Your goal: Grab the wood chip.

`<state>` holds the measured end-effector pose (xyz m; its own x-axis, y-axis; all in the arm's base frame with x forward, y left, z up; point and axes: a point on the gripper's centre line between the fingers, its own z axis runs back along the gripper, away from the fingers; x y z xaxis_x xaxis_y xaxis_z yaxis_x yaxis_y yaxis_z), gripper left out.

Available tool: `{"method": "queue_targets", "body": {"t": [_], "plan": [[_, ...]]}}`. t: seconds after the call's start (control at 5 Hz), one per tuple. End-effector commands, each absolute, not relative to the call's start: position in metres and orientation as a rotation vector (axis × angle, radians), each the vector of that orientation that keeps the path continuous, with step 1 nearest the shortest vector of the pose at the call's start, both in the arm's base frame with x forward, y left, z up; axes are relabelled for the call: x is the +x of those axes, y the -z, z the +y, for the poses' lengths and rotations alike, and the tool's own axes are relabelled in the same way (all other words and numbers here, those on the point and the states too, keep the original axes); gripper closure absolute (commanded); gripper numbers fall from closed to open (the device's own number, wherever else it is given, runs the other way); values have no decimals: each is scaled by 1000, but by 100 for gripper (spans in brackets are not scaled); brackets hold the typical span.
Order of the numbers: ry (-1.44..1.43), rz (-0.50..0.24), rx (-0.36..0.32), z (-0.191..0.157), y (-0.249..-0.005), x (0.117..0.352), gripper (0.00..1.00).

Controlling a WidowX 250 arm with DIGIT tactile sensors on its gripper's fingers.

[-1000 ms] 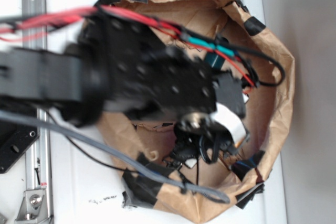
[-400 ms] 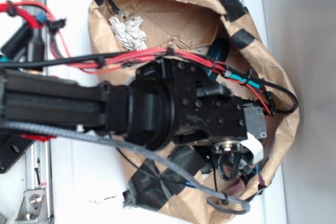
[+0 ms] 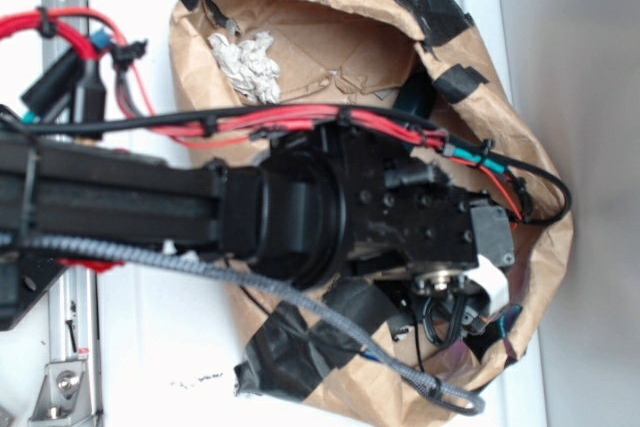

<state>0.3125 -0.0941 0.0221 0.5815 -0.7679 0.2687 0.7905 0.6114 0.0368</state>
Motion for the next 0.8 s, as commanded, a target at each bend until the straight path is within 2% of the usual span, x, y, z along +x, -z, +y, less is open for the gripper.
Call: {"method": "queue_targets", "body": {"t": [0.0,0.4,0.6], "plan": [[967,-270,-80,-124,-21,295,100],[951,-276,-79,-122,-29,295,100],[938,-244,-72,-117,-38,296,100]]}}
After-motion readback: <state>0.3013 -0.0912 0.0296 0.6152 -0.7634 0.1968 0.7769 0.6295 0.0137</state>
